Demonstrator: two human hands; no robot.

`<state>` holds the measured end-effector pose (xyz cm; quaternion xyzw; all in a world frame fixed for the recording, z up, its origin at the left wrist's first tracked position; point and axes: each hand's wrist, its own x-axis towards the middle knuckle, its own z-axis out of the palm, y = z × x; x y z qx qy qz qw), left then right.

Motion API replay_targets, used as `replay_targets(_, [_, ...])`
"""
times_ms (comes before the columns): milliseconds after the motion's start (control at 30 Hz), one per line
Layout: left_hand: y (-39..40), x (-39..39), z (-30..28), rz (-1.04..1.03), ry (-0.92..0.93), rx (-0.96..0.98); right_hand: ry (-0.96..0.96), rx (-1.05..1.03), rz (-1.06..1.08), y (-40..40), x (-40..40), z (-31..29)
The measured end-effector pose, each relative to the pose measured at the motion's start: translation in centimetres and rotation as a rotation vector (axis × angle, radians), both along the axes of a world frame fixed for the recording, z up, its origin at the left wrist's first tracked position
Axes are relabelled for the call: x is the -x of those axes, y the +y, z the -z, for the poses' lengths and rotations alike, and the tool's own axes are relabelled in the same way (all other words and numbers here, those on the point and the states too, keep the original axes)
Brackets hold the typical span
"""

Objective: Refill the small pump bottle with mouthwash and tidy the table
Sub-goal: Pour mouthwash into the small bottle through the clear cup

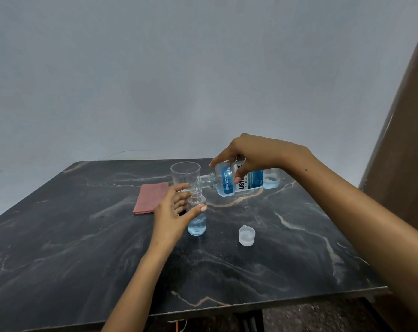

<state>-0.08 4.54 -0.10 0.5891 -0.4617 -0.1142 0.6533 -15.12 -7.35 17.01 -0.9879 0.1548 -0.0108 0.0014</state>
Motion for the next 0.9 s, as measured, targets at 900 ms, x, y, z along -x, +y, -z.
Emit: replay_targets(900, [0.40, 0.24, -0.29, -0.020, -0.027, -0.006, 0.018, 0.028, 0.011, 0.36, -0.13, -0.16])
